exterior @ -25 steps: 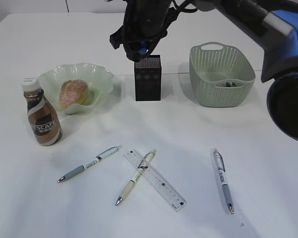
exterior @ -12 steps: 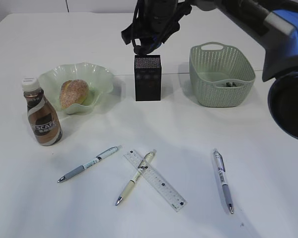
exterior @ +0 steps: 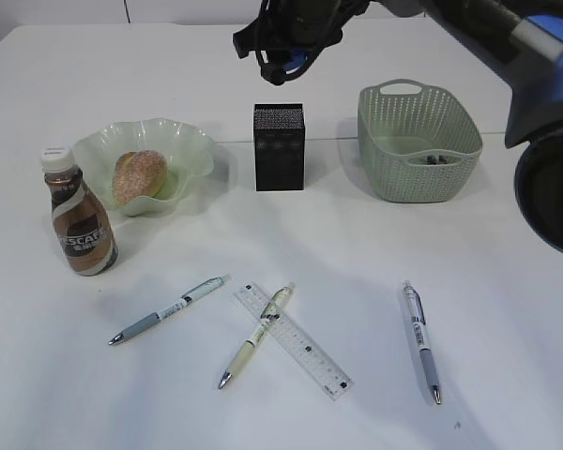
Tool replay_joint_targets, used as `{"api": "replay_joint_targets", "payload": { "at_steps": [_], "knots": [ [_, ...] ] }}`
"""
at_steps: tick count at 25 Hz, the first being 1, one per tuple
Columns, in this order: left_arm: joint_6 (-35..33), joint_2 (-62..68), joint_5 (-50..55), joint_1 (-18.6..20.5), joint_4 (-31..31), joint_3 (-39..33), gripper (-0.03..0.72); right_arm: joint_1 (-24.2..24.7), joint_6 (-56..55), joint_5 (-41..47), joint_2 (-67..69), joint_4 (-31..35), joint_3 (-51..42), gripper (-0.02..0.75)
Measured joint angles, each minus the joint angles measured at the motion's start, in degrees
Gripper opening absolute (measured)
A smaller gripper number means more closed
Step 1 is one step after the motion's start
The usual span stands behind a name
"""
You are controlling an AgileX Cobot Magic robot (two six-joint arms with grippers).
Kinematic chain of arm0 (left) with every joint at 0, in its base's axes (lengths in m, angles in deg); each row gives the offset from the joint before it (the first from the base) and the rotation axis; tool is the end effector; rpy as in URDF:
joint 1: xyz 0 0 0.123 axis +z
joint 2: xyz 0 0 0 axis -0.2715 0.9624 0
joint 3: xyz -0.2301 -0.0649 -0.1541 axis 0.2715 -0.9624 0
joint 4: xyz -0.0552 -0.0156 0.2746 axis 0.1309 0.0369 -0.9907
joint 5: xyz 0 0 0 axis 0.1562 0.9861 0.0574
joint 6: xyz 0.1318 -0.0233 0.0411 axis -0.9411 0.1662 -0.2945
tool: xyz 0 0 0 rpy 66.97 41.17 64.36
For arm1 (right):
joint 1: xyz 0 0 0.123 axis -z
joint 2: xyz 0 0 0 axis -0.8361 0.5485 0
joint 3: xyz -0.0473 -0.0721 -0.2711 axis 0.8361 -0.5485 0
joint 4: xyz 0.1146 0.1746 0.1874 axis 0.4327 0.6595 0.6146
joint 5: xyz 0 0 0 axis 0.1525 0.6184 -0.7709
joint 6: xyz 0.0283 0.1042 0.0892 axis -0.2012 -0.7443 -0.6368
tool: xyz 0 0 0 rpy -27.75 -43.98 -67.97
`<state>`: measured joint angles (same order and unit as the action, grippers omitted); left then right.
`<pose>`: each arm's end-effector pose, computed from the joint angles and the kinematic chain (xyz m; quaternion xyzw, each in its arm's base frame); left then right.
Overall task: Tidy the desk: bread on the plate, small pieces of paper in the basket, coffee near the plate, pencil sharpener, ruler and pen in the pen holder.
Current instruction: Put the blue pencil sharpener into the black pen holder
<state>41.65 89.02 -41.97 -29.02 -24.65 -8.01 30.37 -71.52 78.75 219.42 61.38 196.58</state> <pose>0.2265 -0.0539 0.2980 0.1129 0.8885 -0.0485 0.4421 0.5477 0.2315 0.2678 -0.1730 0.9123 -0.0393 0.3692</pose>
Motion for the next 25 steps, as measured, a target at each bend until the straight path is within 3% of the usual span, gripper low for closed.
{"api": "replay_joint_targets", "payload": {
  "at_steps": [25],
  "knots": [
    [0.0,0.0,0.0,0.0,0.24,0.0,0.448,1.96,-2.97,-7.73,7.35,0.35,0.03,0.372]
  ]
}}
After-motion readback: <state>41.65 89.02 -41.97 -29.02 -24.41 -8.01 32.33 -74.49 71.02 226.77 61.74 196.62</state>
